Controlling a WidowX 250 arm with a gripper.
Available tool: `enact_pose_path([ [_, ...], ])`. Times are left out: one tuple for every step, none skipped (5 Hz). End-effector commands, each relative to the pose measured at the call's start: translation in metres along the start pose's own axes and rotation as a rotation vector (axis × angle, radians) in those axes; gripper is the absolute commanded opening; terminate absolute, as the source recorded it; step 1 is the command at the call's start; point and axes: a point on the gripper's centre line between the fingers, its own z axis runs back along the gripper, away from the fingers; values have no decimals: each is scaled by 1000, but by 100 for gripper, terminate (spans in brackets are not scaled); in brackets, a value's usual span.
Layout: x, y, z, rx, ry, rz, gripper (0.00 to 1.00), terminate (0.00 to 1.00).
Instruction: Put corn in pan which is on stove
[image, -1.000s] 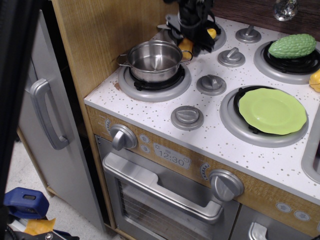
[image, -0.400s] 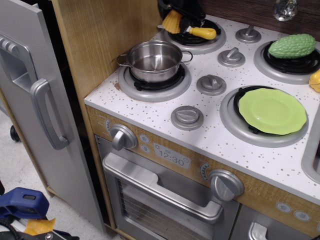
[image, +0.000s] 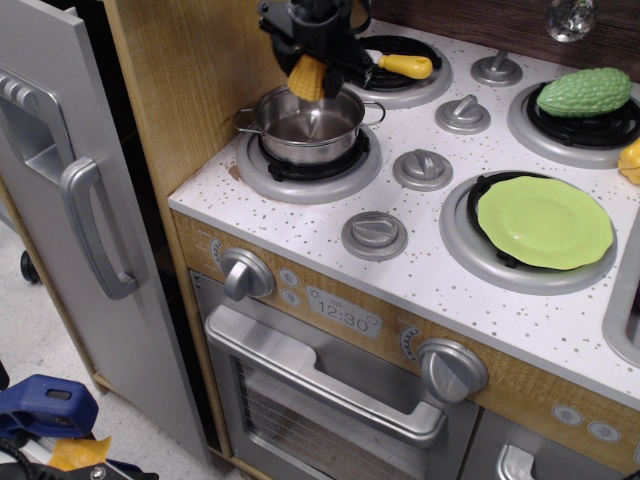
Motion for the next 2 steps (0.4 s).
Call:
enact_pose_path([
  [18, 13, 23, 17, -103, 23, 100, 0],
  [18, 13, 23, 17, -103, 23, 100, 100],
])
